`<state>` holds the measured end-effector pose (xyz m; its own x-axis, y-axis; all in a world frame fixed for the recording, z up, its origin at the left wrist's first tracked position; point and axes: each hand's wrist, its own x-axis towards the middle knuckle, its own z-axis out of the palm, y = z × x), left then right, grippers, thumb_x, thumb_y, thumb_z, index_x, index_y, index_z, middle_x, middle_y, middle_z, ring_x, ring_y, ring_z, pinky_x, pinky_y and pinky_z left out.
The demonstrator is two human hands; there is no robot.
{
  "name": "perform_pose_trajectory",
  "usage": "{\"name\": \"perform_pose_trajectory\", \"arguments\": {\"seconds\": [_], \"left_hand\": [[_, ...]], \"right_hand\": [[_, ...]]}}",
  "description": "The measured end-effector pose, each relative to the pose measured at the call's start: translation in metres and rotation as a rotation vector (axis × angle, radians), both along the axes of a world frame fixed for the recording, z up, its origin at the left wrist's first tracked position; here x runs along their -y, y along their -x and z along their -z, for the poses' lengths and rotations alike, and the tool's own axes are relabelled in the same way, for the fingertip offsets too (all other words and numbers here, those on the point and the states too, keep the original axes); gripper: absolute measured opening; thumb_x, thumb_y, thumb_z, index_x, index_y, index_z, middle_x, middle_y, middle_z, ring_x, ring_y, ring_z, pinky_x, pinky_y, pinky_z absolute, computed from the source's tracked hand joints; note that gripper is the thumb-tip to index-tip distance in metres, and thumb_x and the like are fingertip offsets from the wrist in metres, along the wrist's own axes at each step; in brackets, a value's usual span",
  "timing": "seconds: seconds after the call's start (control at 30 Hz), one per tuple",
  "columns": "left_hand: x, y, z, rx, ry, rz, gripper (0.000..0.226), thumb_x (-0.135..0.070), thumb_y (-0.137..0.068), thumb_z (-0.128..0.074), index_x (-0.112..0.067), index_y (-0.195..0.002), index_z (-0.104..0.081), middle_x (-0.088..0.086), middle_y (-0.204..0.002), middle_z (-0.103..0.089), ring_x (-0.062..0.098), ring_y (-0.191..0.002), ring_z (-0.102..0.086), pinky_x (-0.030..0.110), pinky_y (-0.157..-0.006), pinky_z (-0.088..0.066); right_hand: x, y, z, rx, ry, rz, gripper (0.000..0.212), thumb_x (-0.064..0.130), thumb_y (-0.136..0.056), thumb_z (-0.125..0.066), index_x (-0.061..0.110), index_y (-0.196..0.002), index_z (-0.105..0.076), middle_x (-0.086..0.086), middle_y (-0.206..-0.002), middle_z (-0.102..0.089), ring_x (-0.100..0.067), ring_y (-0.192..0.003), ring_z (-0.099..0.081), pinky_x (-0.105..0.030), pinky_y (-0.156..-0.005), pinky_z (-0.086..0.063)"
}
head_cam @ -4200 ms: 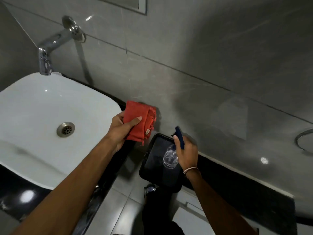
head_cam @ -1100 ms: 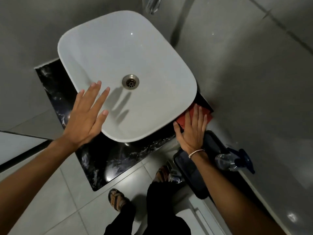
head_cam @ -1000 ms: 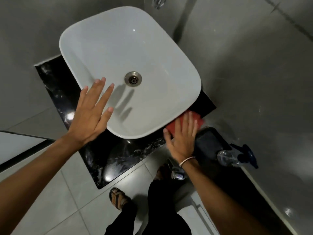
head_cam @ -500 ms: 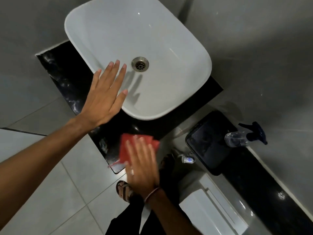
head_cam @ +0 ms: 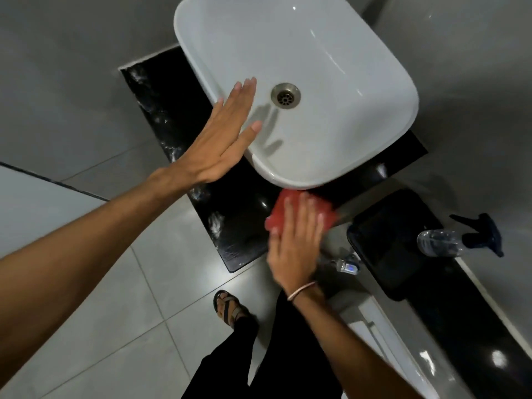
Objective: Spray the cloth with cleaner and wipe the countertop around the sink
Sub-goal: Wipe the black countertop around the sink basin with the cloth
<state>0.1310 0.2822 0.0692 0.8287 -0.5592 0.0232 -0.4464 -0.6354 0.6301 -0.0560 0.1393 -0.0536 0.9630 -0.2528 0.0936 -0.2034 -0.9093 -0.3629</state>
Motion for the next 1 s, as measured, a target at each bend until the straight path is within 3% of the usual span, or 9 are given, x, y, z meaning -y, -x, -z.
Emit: {"name": "perform_pose_trajectory", "arguments": {"seconds": [0.07,0.2,0.27,0.37,0.47,0.57,0.77,0.87,1.0], "left_hand": [[-0.014,0.016,-0.01,-0.009,0.141,-0.136,0.06,-0.036,-0.109,-0.027,-0.014,-0.16,-0.004,0.004,-0.171,-0.006,0.011,-0.157,0.001,0.02,-0.125,0.008],[-0.055,0.064,-0.01,0.086,0.212,-0.452,0.052,-0.026,-0.109,-0.031,-0.008,-0.158,-0.022,0.009,-0.166,-0.028,0.018,-0.154,-0.025,0.037,-0.127,-0.021],[-0.071,0.1,0.0,0.108,0.172,-0.587,0.048,-0.024,-0.109,-0.035,-0.007,-0.154,-0.031,0.013,-0.157,-0.041,0.021,-0.146,-0.037,0.035,-0.122,-0.03],[-0.07,0.154,0.017,0.018,0.08,-0.578,0.045,-0.024,-0.105,-0.038,-0.007,-0.146,-0.042,0.017,-0.145,-0.049,0.026,-0.136,-0.044,0.035,-0.115,-0.035],[-0.033,0.198,0.037,0.004,-0.125,-0.498,0.046,-0.024,-0.102,-0.044,-0.007,-0.144,-0.049,0.018,-0.149,-0.048,0.032,-0.136,-0.047,0.05,-0.111,-0.045],[0.026,0.216,0.058,-0.034,-0.365,-0.482,0.066,-0.046,-0.103,-0.033,-0.004,-0.154,-0.031,0.022,-0.162,-0.03,0.039,-0.149,-0.031,0.051,-0.121,-0.031],[0.063,0.205,0.097,-0.153,-0.489,-0.69,0.078,-0.056,-0.102,-0.021,-0.005,-0.159,-0.009,0.023,-0.168,-0.009,0.04,-0.155,-0.01,0.056,-0.125,-0.017],[0.064,0.201,0.107,-0.142,-0.44,-0.757,0.075,-0.053,-0.103,-0.024,-0.006,-0.159,-0.01,0.022,-0.168,-0.011,0.039,-0.155,-0.01,0.056,-0.125,-0.018],[0.041,0.154,0.111,-0.106,-0.408,-0.801,0.071,-0.048,-0.104,-0.026,-0.005,-0.159,-0.014,0.019,-0.168,-0.012,0.035,-0.156,-0.011,0.054,-0.125,-0.02]], "right_hand": [[-0.055,0.026,-0.005,-0.034,-0.034,-0.124,0.078,0.036,-0.09,-0.049,0.012,-0.16,-0.026,-0.016,-0.17,-0.018,-0.03,-0.16,-0.013,-0.049,-0.131,-0.005],[-0.08,0.041,-0.025,-0.131,-0.09,-0.256,0.091,0.04,-0.078,-0.053,0.013,-0.161,-0.024,-0.013,-0.171,-0.017,-0.027,-0.16,-0.012,-0.043,-0.132,0.003],[-0.055,0.046,-0.041,-0.108,-0.314,-0.313,0.08,0.03,-0.084,-0.054,0.01,-0.158,-0.031,-0.01,-0.17,-0.022,-0.022,-0.16,-0.014,-0.041,-0.132,-0.009],[-0.013,0.035,-0.07,0.101,-0.524,-0.323,0.049,0.013,-0.094,-0.053,0.004,-0.142,-0.055,-0.012,-0.155,-0.05,-0.021,-0.15,-0.038,-0.033,-0.124,-0.032],[0.024,-0.017,-0.099,0.387,-0.437,-0.31,0.03,0.009,-0.098,-0.05,-0.001,-0.121,-0.067,-0.016,-0.131,-0.064,-0.027,-0.13,-0.056,-0.037,-0.115,-0.042],[0.054,-0.076,-0.12,0.468,-0.237,-0.352,0.029,0.007,-0.098,-0.055,-0.003,-0.124,-0.064,-0.021,-0.135,-0.062,-0.034,-0.131,-0.055,-0.046,-0.113,-0.044],[0.032,-0.149,-0.129,-0.079,-0.082,-0.649,0.059,0.037,-0.107,-0.041,0.007,-0.157,-0.031,-0.013,-0.168,-0.026,-0.025,-0.158,-0.02,-0.042,-0.13,-0.02],[0.013,-0.158,-0.125,-0.182,-0.114,-0.666,0.06,0.036,-0.109,-0.035,0.008,-0.16,-0.021,-0.012,-0.171,-0.017,-0.023,-0.16,-0.011,-0.036,-0.131,-0.011],[-0.004,-0.154,-0.121,-0.218,-0.135,-0.638,0.061,0.027,-0.109,-0.036,0.002,-0.161,-0.013,-0.016,-0.171,-0.015,-0.025,-0.16,-0.011,-0.04,-0.132,-0.014]]}}
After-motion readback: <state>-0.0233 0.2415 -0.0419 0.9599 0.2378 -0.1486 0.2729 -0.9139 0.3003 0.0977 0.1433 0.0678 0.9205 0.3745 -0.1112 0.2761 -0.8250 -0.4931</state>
